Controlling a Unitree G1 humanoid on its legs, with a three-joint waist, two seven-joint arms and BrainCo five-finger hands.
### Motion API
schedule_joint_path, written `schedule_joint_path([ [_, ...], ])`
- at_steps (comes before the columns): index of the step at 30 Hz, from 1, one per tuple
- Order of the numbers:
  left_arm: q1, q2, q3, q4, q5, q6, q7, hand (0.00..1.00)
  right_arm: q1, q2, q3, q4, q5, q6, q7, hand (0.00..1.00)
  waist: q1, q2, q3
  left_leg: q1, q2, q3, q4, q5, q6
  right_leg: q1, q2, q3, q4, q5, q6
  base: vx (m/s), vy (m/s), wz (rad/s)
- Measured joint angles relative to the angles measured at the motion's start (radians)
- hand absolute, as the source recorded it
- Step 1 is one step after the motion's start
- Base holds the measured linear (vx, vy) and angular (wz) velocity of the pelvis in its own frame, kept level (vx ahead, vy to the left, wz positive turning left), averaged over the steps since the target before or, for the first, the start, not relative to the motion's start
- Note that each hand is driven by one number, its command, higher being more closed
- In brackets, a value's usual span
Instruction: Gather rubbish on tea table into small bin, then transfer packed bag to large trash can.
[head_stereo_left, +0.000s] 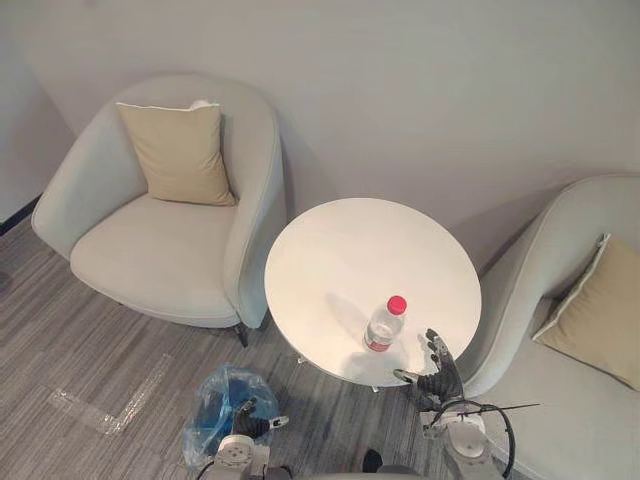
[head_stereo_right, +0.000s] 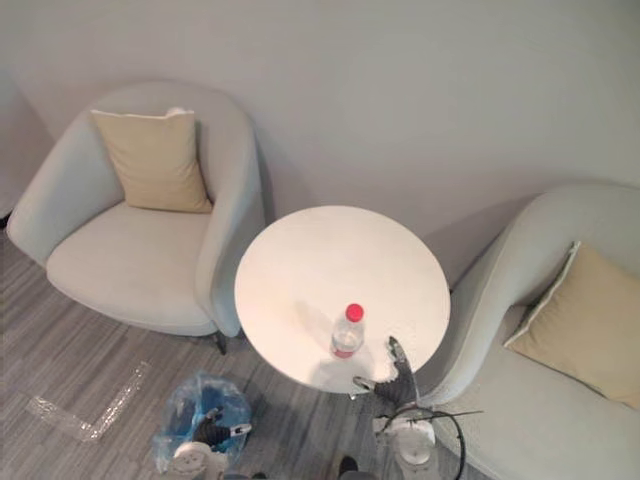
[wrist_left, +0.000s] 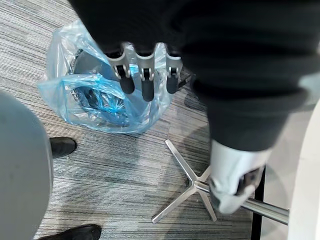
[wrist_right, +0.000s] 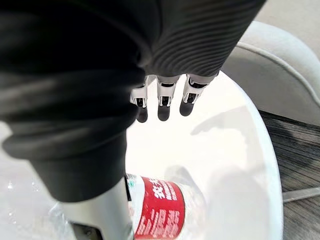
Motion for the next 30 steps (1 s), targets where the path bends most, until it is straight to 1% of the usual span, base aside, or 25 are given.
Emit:
schedule_joint_path([
  [5, 0.005, 0.001, -0.022, 0.000, 0.002, -0.001, 0.000, 0.00, -0.054, -0.001, -0.021, 0.005, 0.000, 0.000, -0.028, 0.00, 0.000, 0.013, -0.008, -0.011, 0.000, -0.008, 0.000, 0.000, 0.000, 0.000, 0.001, -0.008, -0.011, 0.003, -0.002, -0.01, -0.019, 0.05],
  [10, 0.005, 0.001, -0.028, 0.000, 0.009, -0.004, 0.000, 0.00, -0.102, 0.000, -0.020, 0.020, 0.002, 0.001, -0.041, 0.00, 0.001, 0.014, -0.008, -0.012, 0.000, -0.011, 0.000, 0.000, 0.000, 0.000, 0.001, -0.011, -0.012, 0.003, -0.002, 0.00, 0.000, 0.00],
  [15, 0.005, 0.001, -0.029, 0.000, 0.008, -0.005, -0.001, 0.00, -0.158, 0.000, -0.018, 0.097, 0.045, 0.001, -0.036, 0.00, 0.003, 0.014, -0.008, -0.022, -0.002, -0.029, 0.000, 0.003, -0.001, 0.001, 0.000, -0.029, -0.015, 0.003, -0.003, -0.03, -0.022, 0.10],
  [20, 0.005, 0.001, -0.029, -0.007, 0.008, -0.006, -0.001, 0.00, -0.202, -0.001, 0.001, 0.133, 0.058, 0.000, -0.020, 0.00, 0.010, 0.015, -0.006, -0.028, -0.001, -0.036, 0.000, 0.005, -0.002, 0.002, 0.000, -0.037, -0.021, 0.005, -0.005, -0.01, -0.013, 0.05],
  [22, 0.005, 0.002, -0.029, -0.009, 0.008, -0.007, 0.000, 0.00, -0.220, 0.002, 0.012, 0.146, 0.082, 0.000, -0.019, 0.00, 0.011, 0.016, 0.002, -0.029, -0.003, -0.045, -0.001, 0.008, 0.000, 0.005, -0.002, -0.047, -0.022, 0.005, -0.005, -0.02, -0.017, 0.11],
  [25, 0.005, 0.002, -0.029, -0.019, 0.007, -0.010, 0.001, 0.00, -0.249, 0.003, 0.012, 0.173, 0.086, 0.000, -0.019, 0.00, 0.013, 0.015, 0.018, -0.032, -0.008, -0.054, -0.008, 0.016, 0.001, 0.005, -0.006, -0.060, -0.021, 0.006, -0.004, -0.04, -0.014, 0.13],
  [27, 0.005, 0.003, -0.029, -0.028, 0.006, -0.020, 0.001, 0.00, -0.269, 0.003, 0.012, 0.184, 0.090, 0.000, -0.020, 0.00, 0.017, 0.016, 0.032, -0.035, -0.011, -0.057, -0.008, 0.019, 0.002, 0.004, -0.009, -0.061, -0.021, 0.008, -0.003, -0.04, -0.002, 0.04],
  [30, 0.005, 0.005, -0.029, -0.029, 0.004, -0.027, 0.002, 0.00, -0.288, 0.003, 0.013, 0.187, 0.092, 0.000, -0.020, 0.00, 0.018, 0.016, 0.038, -0.048, -0.016, -0.062, -0.010, 0.026, 0.005, -0.005, -0.014, -0.070, -0.021, 0.011, -0.001, -0.04, 0.001, 0.09],
])
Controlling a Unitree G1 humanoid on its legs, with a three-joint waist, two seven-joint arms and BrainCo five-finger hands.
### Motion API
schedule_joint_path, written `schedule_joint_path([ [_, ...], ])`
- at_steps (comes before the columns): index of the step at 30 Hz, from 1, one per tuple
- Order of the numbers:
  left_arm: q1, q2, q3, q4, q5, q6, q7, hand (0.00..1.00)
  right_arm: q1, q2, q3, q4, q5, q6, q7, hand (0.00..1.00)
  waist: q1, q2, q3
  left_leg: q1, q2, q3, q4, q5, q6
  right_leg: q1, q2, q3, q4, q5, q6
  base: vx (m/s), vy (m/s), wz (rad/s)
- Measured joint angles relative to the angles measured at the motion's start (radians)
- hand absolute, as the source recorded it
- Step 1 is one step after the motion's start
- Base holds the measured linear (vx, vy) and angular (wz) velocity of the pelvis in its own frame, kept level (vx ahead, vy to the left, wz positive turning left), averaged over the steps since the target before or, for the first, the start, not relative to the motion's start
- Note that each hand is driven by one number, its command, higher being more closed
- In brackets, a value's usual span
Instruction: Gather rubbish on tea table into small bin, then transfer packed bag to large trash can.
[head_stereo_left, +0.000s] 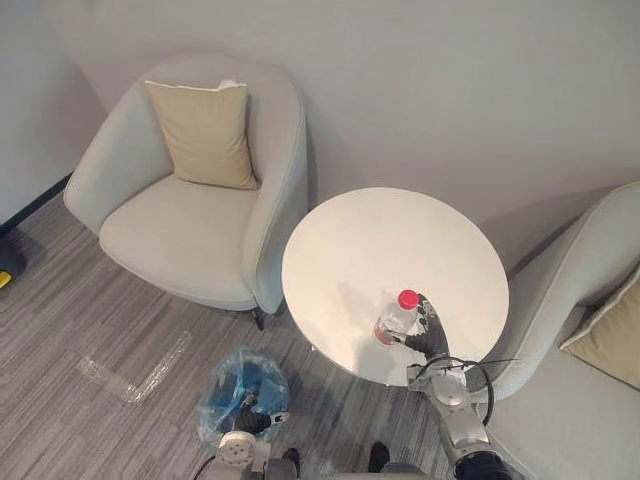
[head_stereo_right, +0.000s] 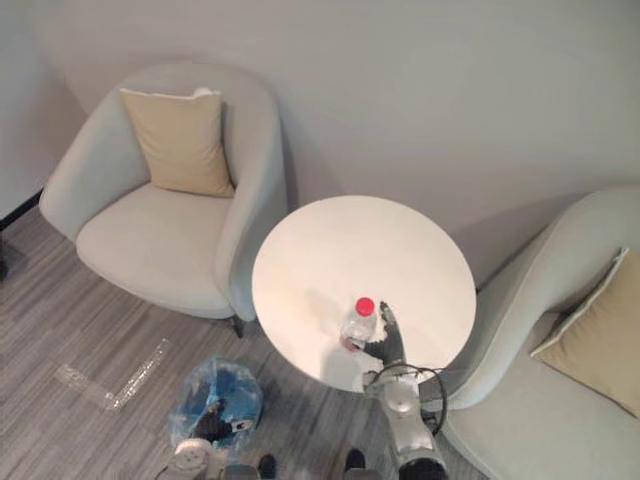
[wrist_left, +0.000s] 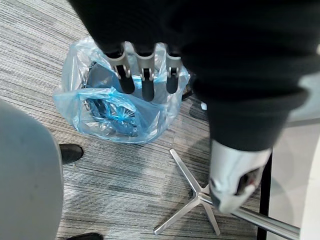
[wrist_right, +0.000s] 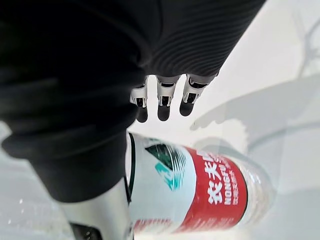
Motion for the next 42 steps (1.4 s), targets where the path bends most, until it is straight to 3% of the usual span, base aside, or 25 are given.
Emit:
schedule_joint_path([
  [1, 0.000, 0.003, 0.000, -0.001, -0.002, -0.001, 0.000, 0.00, -0.011, 0.000, 0.003, 0.005, 0.000, 0.000, -0.001, 0.00, 0.000, -0.001, 0.007, 0.001, -0.001, -0.002, -0.002, 0.002, 0.000, 0.000, -0.001, -0.002, 0.001, 0.000, 0.000, -0.05, -0.006, 0.06],
  [2, 0.000, 0.010, -0.001, -0.002, -0.007, -0.002, 0.001, 0.00, -0.036, 0.000, 0.010, 0.023, 0.008, 0.000, -0.001, 1.00, 0.001, -0.002, 0.018, 0.000, -0.001, -0.004, -0.004, 0.005, 0.000, -0.002, -0.001, -0.002, 0.004, 0.000, 0.000, -0.04, -0.006, 0.02],
  [9, 0.000, 0.019, -0.009, -0.020, -0.019, -0.012, 0.018, 0.00, -0.115, -0.002, 0.017, 0.029, 0.037, 0.000, -0.013, 1.00, 0.019, 0.005, 0.048, -0.018, -0.002, -0.016, -0.012, 0.017, -0.001, -0.024, -0.003, -0.009, 0.012, 0.002, -0.002, -0.03, -0.009, 0.03],
  [19, 0.000, 0.019, -0.009, -0.020, -0.026, -0.012, 0.018, 0.00, -0.127, -0.003, 0.035, 0.018, 0.069, 0.001, -0.018, 1.00, 0.019, 0.008, 0.051, -0.017, -0.002, -0.016, -0.013, 0.017, -0.001, -0.024, -0.003, -0.009, 0.012, 0.002, -0.002, 0.00, 0.000, 0.00],
  [34, 0.000, 0.017, -0.010, -0.011, -0.005, -0.010, 0.016, 0.00, 0.169, 0.000, 0.078, -0.390, 0.073, -0.022, 0.071, 1.00, -0.001, 0.006, 0.043, 0.005, 0.007, 0.014, -0.013, 0.016, -0.001, -0.019, -0.002, 0.021, 0.018, 0.004, 0.001, -0.03, -0.003, -0.05],
  [42, -0.001, 0.025, -0.045, 0.016, -0.004, -0.010, 0.016, 0.00, 0.280, 0.000, 0.134, -0.489, 0.062, -0.033, 0.100, 1.00, -0.008, 0.002, 0.007, 0.028, 0.008, 0.028, -0.019, 0.016, -0.001, 0.000, 0.001, 0.038, 0.005, 0.012, 0.005, -0.04, -0.005, -0.05],
])
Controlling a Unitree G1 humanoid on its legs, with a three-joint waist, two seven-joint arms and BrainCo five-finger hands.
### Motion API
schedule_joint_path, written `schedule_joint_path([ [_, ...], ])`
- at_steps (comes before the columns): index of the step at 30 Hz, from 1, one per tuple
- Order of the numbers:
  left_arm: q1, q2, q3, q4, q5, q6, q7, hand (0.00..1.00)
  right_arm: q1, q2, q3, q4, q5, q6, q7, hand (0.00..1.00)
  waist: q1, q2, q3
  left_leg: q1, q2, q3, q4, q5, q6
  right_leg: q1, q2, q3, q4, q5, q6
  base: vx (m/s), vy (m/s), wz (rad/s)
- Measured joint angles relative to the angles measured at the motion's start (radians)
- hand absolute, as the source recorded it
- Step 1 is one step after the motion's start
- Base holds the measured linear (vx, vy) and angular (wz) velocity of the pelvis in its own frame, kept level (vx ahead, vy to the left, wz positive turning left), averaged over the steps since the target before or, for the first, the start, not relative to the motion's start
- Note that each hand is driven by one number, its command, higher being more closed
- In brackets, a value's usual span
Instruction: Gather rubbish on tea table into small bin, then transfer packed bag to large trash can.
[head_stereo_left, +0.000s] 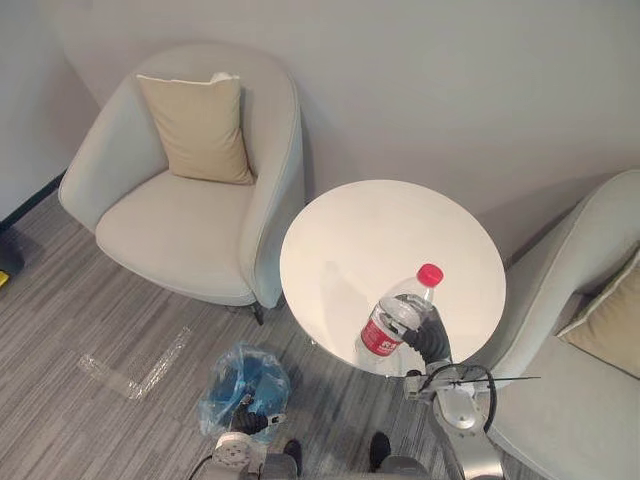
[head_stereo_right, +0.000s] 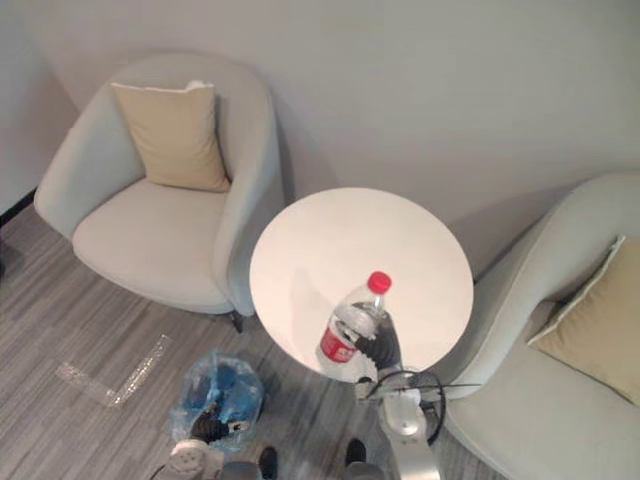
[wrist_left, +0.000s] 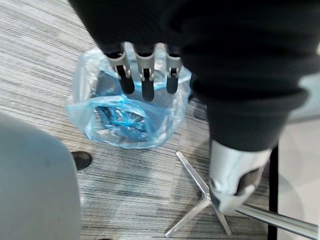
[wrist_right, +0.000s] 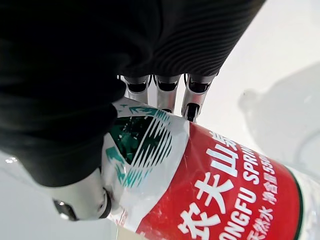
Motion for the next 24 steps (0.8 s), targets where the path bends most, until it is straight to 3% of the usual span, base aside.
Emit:
schedule_joint_path([
  [10, -0.009, 0.009, -0.030, 0.027, 0.004, -0.001, 0.001, 0.00, 0.056, -0.012, 0.060, -0.108, -0.075, -0.018, -0.005, 1.00, -0.002, -0.007, -0.025, -0.059, -0.017, -0.098, 0.031, 0.014, -0.001, 0.015, -0.015, -0.097, 0.001, -0.007, 0.000, -0.05, -0.024, 0.32],
  [13, -0.029, 0.004, -0.047, 0.023, 0.014, -0.001, 0.001, 0.00, 0.021, -0.046, 0.061, -0.130, -0.077, -0.027, -0.021, 1.00, 0.004, 0.005, -0.020, -0.141, -0.030, -0.150, 0.041, 0.066, -0.010, -0.056, -0.030, -0.169, 0.071, -0.036, -0.013, -0.07, -0.040, 0.76],
  [15, -0.033, 0.004, -0.066, 0.001, 0.017, -0.001, 0.001, 0.00, -0.036, -0.048, 0.056, -0.121, -0.097, -0.026, -0.035, 1.00, -0.002, 0.016, -0.011, -0.264, -0.051, -0.068, 0.161, 0.096, 0.010, -0.106, -0.037, -0.183, 0.112, -0.057, -0.035, -0.15, -0.013, 0.80],
  [16, -0.035, 0.002, -0.069, -0.004, 0.018, -0.001, 0.001, 0.00, -0.054, -0.047, 0.055, -0.117, -0.109, -0.025, -0.043, 1.00, -0.006, 0.018, -0.009, -0.278, -0.056, -0.046, 0.153, 0.132, 0.017, -0.108, -0.037, -0.185, 0.108, -0.061, -0.045, -0.17, 0.000, 1.03],
  [17, -0.034, -0.002, -0.075, -0.011, 0.020, -0.001, 0.001, 0.00, -0.070, -0.040, 0.059, -0.118, -0.114, -0.024, -0.053, 1.00, -0.016, 0.009, -0.010, -0.244, -0.061, -0.022, 0.050, 0.185, 0.021, -0.113, -0.070, -0.218, 0.100, -0.046, -0.060, -0.17, 0.015, 0.82],
  [18, -0.035, -0.006, -0.075, -0.011, 0.022, -0.001, 0.000, 0.00, -0.087, -0.041, 0.058, -0.117, -0.115, -0.024, -0.054, 1.00, -0.019, 0.014, -0.007, -0.247, -0.040, 0.078, 0.106, 0.133, 0.061, -0.125, -0.081, -0.247, 0.109, -0.042, -0.053, -0.16, -0.001, 0.80],
  [19, -0.030, -0.025, -0.076, -0.012, 0.036, -0.001, 0.000, 0.00, -0.103, -0.041, 0.056, -0.110, -0.114, -0.024, -0.062, 1.00, -0.025, 0.017, -0.009, -0.236, 0.011, 0.228, 0.222, 0.035, 0.072, -0.127, -0.089, -0.271, 0.123, -0.042, -0.053, -0.09, 0.001, 0.66],
  [21, -0.015, -0.063, -0.087, -0.004, 0.058, -0.001, -0.006, 0.00, -0.112, -0.038, 0.049, -0.082, -0.114, -0.025, -0.074, 1.00, -0.046, 0.031, -0.014, -0.132, 0.063, 0.372, 0.192, -0.016, 0.027, -0.114, -0.097, -0.311, 0.131, -0.037, -0.046, -0.05, 0.071, 0.69],
  [24, -0.009, -0.092, -0.147, -0.003, 0.094, -0.001, -0.025, 0.00, -0.108, -0.030, 0.023, -0.050, -0.116, -0.018, -0.086, 1.00, -0.069, 0.066, -0.023, -0.017, 0.075, 0.413, -0.045, -0.007, -0.030, -0.112, -0.078, -0.368, 0.127, -0.017, -0.018, -0.07, 0.195, 0.74],
])
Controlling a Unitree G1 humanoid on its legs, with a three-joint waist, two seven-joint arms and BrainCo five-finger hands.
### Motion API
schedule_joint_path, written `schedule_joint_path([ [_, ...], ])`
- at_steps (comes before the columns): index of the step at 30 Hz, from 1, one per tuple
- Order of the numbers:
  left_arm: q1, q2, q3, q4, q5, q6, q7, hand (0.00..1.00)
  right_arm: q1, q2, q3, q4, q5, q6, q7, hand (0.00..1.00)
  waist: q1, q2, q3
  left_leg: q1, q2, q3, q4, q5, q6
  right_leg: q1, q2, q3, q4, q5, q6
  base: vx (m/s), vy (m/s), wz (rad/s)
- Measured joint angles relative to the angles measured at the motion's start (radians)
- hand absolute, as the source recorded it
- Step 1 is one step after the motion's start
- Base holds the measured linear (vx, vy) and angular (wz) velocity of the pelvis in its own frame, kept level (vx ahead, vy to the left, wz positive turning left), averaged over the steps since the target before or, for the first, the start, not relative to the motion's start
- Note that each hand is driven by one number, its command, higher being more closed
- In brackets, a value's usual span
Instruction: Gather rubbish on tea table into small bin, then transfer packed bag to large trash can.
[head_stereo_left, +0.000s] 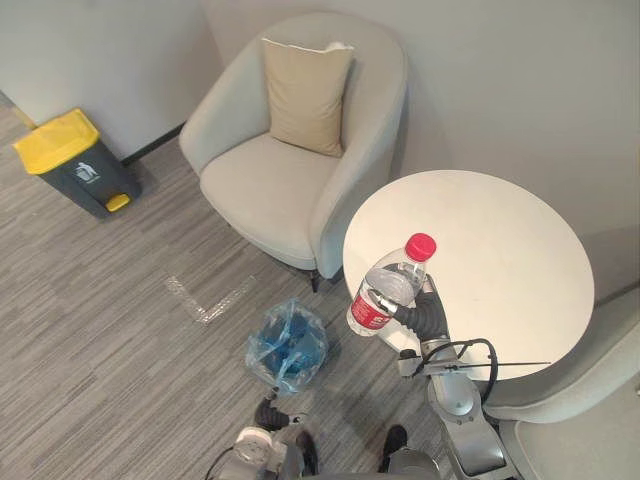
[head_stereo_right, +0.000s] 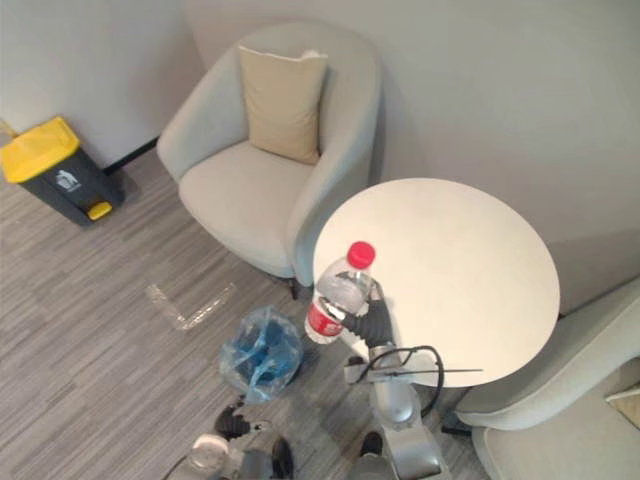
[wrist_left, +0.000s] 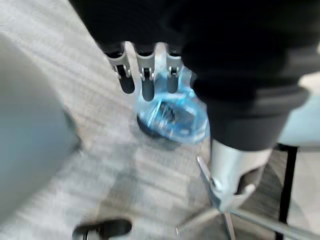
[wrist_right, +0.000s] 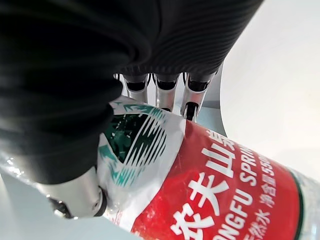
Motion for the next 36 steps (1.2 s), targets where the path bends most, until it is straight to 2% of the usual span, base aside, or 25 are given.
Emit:
schedule_joint_path([
  [2, -0.007, 0.016, -0.003, -0.001, 0.015, -0.001, -0.003, 0.00, -0.015, 0.040, 0.005, 0.078, -0.008, 0.006, -0.002, 1.00, 0.014, -0.038, 0.014, 0.012, -0.034, -0.014, -0.029, 0.021, 0.004, 0.012, -0.012, 0.016, -0.033, 0.039, 0.011, -0.12, 0.186, 0.14],
  [4, -0.007, 0.021, 0.001, -0.002, 0.024, -0.002, -0.001, 0.00, -0.020, 0.067, 0.031, 0.130, -0.021, 0.014, 0.005, 1.00, 0.025, -0.047, 0.011, 0.026, -0.053, 0.005, -0.031, 0.018, 0.009, 0.024, -0.023, 0.044, -0.056, 0.064, 0.017, -0.11, 0.137, -0.23],
  [7, -0.006, 0.039, 0.010, 0.011, 0.024, -0.002, 0.004, 0.00, -0.029, 0.073, 0.089, 0.177, -0.026, 0.016, 0.027, 1.00, 0.027, -0.038, 0.017, 0.044, -0.077, 0.009, -0.031, 0.010, 0.027, 0.018, -0.049, 0.076, -0.012, 0.057, 0.023, -0.08, 0.086, -0.14],
  [9, -0.005, 0.042, 0.027, 0.016, 0.024, -0.002, 0.005, 0.00, -0.026, 0.070, 0.091, 0.203, -0.026, 0.020, 0.035, 1.00, 0.019, -0.044, 0.023, 0.050, -0.089, -0.032, -0.011, -0.018, 0.041, 0.008, -0.069, 0.150, 0.082, -0.027, 0.005, -0.04, 0.031, 0.54],
  [10, -0.005, 0.054, 0.042, 0.017, 0.022, -0.002, 0.005, 0.00, -0.017, 0.071, 0.078, 0.203, -0.025, 0.022, 0.036, 1.00, 0.009, -0.063, 0.034, 0.043, -0.103, -0.084, 0.026, -0.039, 0.046, 0.001, -0.061, 0.258, 0.143, -0.125, 0.029, 0.01, -0.017, 0.86],
  [11, -0.005, 0.056, 0.045, 0.017, 0.022, -0.002, 0.006, 0.00, -0.014, 0.071, 0.076, 0.203, -0.025, 0.023, 0.037, 1.00, 0.004, -0.068, 0.037, 0.041, -0.107, -0.103, 0.035, -0.042, 0.048, 0.003, -0.055, 0.288, 0.159, -0.150, 0.034, 0.03, -0.051, 1.22],
  [12, -0.001, 0.059, 0.047, 0.018, 0.022, -0.003, 0.006, 0.00, -0.008, 0.067, 0.059, 0.202, -0.025, 0.026, 0.038, 1.00, -0.006, -0.085, 0.038, 0.042, -0.126, -0.147, 0.055, -0.045, 0.046, 0.000, -0.041, 0.340, 0.188, -0.180, 0.019, 0.09, -0.030, 0.98],
  [14, -0.006, 0.059, 0.074, 0.015, 0.021, -0.007, 0.007, 0.00, -0.017, 0.063, 0.044, 0.204, -0.025, 0.026, 0.044, 1.00, 0.007, -0.087, 0.039, 0.036, -0.132, -0.178, 0.063, -0.052, 0.068, 0.008, -0.047, 0.337, 0.227, -0.190, 0.002, 0.12, -0.027, 0.59],
  [15, -0.008, 0.053, 0.095, 0.017, 0.020, -0.005, 0.009, 0.00, -0.025, 0.053, 0.044, 0.204, -0.024, 0.029, 0.049, 1.00, 0.002, -0.070, 0.048, 0.035, -0.114, -0.202, 0.078, -0.067, 0.075, -0.026, -0.037, 0.352, 0.333, -0.169, -0.026, 0.06, -0.015, 0.38],
  [16, -0.013, 0.047, 0.118, 0.019, 0.017, -0.003, 0.009, 0.00, -0.023, 0.038, 0.048, 0.207, -0.023, 0.031, 0.053, 1.00, -0.009, -0.048, 0.065, 0.045, -0.073, -0.234, 0.094, -0.082, 0.071, -0.113, 0.018, 0.395, 0.437, -0.180, -0.044, 0.08, -0.038, 0.50],
  [17, -0.020, 0.052, 0.118, 0.029, 0.011, 0.001, 0.009, 0.00, -0.021, 0.035, 0.049, 0.208, -0.021, 0.032, 0.057, 1.00, -0.014, -0.035, 0.069, 0.046, -0.044, -0.250, 0.102, -0.090, 0.064, -0.127, 0.071, 0.420, 0.392, -0.190, -0.035, 0.09, -0.038, 0.45],
  [18, -0.022, 0.058, 0.118, 0.036, 0.010, 0.003, 0.009, 0.00, -0.020, 0.035, 0.050, 0.208, -0.017, 0.032, 0.060, 1.00, -0.012, -0.031, 0.074, 0.044, -0.033, -0.262, 0.106, -0.093, 0.060, -0.134, 0.097, 0.438, 0.360, -0.187, -0.033, 0.22, -0.106, 0.79],
  [19, -0.022, 0.086, 0.116, 0.047, 0.002, 0.002, 0.007, 0.00, -0.004, 0.037, 0.054, 0.205, -0.014, 0.032, 0.065, 1.00, -0.019, -0.083, 0.062, 0.037, -0.040, -0.312, 0.114, -0.107, 0.043, -0.148, 0.143, 0.492, 0.218, -0.127, -0.026, 0.21, -0.123, 0.98],
  [20, -0.023, 0.098, 0.116, 0.048, 0.002, 0.002, 0.007, 0.00, 0.010, 0.039, 0.054, 0.200, -0.012, 0.032, 0.066, 1.00, -0.021, -0.120, 0.054, 0.025, -0.059, -0.332, 0.138, -0.127, 0.036, -0.146, 0.135, 0.510, 0.176, -0.085, -0.031, 0.20, -0.164, 1.25],
  [21, -0.029, 0.097, 0.118, 0.057, 0.002, 0.003, 0.007, 0.00, 0.018, 0.040, 0.051, 0.202, -0.007, 0.032, 0.066, 1.00, -0.029, -0.132, 0.056, 0.022, -0.061, -0.369, 0.173, -0.149, 0.029, -0.135, 0.133, 0.512, 0.196, -0.060, -0.025, 0.26, -0.205, 1.11],
  [22, -0.026, 0.084, 0.115, 0.060, 0.002, 0.003, 0.007, 0.00, 0.040, 0.024, 0.040, 0.204, 0.004, 0.037, 0.069, 1.00, -0.028, -0.095, 0.037, 0.007, -0.032, -0.404, 0.214, -0.166, 0.021, -0.113, 0.145, 0.456, 0.191, -0.076, -0.034, 0.30, -0.179, 0.95],
  [23, -0.023, 0.068, 0.116, 0.061, 0.001, 0.004, 0.008, 0.00, 0.045, 0.024, 0.024, 0.204, 0.005, 0.039, 0.068, 1.00, -0.026, -0.081, 0.019, 0.005, -0.015, -0.422, 0.221, -0.169, 0.016, -0.101, 0.153, 0.429, 0.183, -0.081, -0.040, 0.41, -0.173, 0.87],
  [24, -0.022, 0.052, 0.116, 0.062, 0.000, 0.005, 0.007, 0.00, 0.038, 0.026, 0.007, 0.202, 0.006, 0.039, 0.069, 1.00, -0.022, -0.055, 0.016, -0.014, 0.000, -0.427, 0.237, -0.169, 0.016, -0.084, 0.160, 0.400, 0.161, -0.082, -0.041, 0.28, -0.080, 0.55],
  [26, -0.028, 0.033, 0.116, 0.065, 0.000, 0.005, 0.007, 0.00, 0.035, 0.025, -0.007, 0.189, 0.008, 0.039, 0.069, 1.00, -0.021, -0.036, 0.017, -0.041, 0.015, -0.403, 0.301, -0.167, 0.012, -0.048, 0.165, 0.370, 0.123, -0.076, -0.054, 0.32, -0.083, 0.55],
  [28, -0.030, 0.028, 0.118, 0.061, 0.000, 0.006, 0.008, 0.00, 0.039, 0.029, -0.006, 0.180, 0.011, 0.039, 0.069, 1.00, -0.016, -0.041, 0.023, -0.056, 0.024, -0.355, 0.393, -0.161, -0.003, 0.018, 0.159, 0.359, 0.078, -0.069, -0.066, 0.21, -0.008, 0.40],
  [29, -0.028, 0.029, 0.117, 0.054, 0.000, 0.002, 0.009, 0.00, 0.035, 0.036, -0.007, 0.180, 0.015, 0.039, 0.065, 1.00, -0.010, -0.056, 0.031, -0.062, 0.030, -0.290, 0.422, -0.180, -0.002, 0.075, 0.141, 0.359, 0.056, -0.069, -0.066, 0.16, 0.051, 0.23],
  [31, -0.027, 0.024, 0.111, 0.038, 0.000, 0.002, 0.008, 0.00, 0.031, 0.035, -0.014, 0.176, 0.017, 0.039, 0.061, 1.00, -0.010, -0.064, 0.035, -0.074, 0.036, -0.243, 0.375, -0.183, -0.003, 0.096, 0.122, 0.357, 0.050, -0.069, -0.066, 0.13, 0.063, 0.15],
  [32, -0.027, 0.019, 0.107, 0.038, 0.000, 0.002, 0.008, 0.00, 0.032, 0.034, -0.022, 0.172, 0.024, 0.039, 0.058, 1.00, -0.012, -0.051, 0.032, -0.084, 0.037, -0.238, 0.299, -0.145, 0.004, 0.100, 0.116, 0.351, 0.049, -0.069, -0.064, 0.11, 0.122, 0.07],
  [33, -0.026, 0.012, 0.099, 0.036, 0.002, 0.003, 0.007, 0.00, 0.040, 0.032, -0.036, 0.175, 0.025, 0.038, 0.054, 1.00, -0.015, -0.037, 0.025, -0.092, 0.036, -0.242, 0.234, -0.051, 0.000, 0.107, 0.123, 0.353, 0.042, -0.077, -0.046, 0.17, 0.169, 0.04],
  [36, -0.028, 0.044, 0.084, 0.043, 0.003, 0.003, 0.008, 0.00, 0.065, 0.049, -0.029, 0.177, 0.024, 0.043, 0.061, 1.00, -0.004, -0.062, 0.023, -0.037, -0.002, -0.217, 0.174, -0.038, 0.014, 0.123, 0.092, 0.384, 0.018, -0.064, -0.019, 0.09, 0.124, -0.14],
])
